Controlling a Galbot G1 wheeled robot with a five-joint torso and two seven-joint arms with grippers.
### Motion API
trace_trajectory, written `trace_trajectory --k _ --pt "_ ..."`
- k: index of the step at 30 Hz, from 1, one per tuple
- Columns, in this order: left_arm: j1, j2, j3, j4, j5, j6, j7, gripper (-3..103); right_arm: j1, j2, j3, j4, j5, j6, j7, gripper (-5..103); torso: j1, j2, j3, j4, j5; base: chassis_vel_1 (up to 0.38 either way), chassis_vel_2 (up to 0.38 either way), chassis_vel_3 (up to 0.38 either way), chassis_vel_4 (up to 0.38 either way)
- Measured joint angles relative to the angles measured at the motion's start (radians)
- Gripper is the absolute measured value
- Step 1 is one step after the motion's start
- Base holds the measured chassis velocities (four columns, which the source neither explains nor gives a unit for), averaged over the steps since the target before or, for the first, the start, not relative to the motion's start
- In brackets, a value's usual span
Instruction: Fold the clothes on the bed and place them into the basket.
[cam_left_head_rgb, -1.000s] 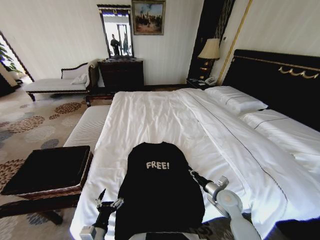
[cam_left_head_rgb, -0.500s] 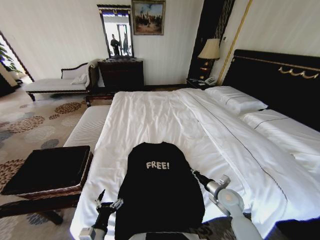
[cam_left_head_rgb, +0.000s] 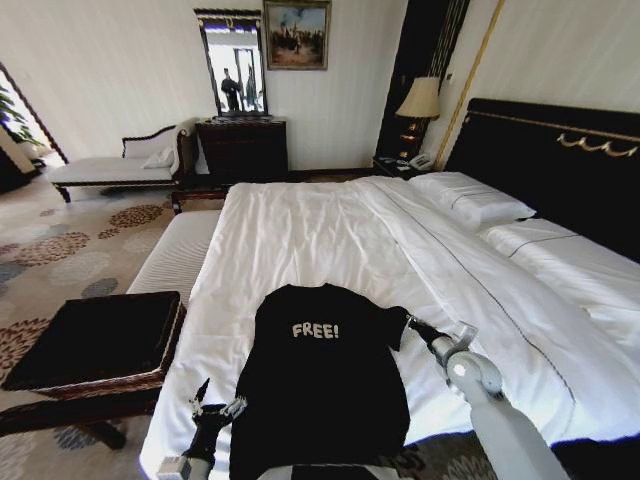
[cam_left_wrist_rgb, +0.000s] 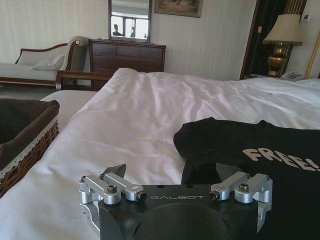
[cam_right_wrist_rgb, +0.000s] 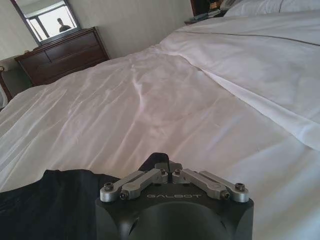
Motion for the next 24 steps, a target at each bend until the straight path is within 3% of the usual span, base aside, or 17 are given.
trace_trajectory --k 8,24 --pt "0.005 -0.009 -0.005 -0.002 0.001 -0.003 0.001 100 0.003 -0.014 -0.026 -0.018 -0.161 0.092 -0.049 0 0.000 0.000 0.000 -0.0004 -0.0001 0.000 0.000 0.000 0.000" --pt "-0.005 -0.001 0.006 0.004 0.018 0.003 0.002 100 0.107 0.026 -0.081 -0.194 -0.147 0.072 -0.007 0 0.000 0.000 0.000 -0.0001 -0.0003 0.000 0.000 0.000 0.000"
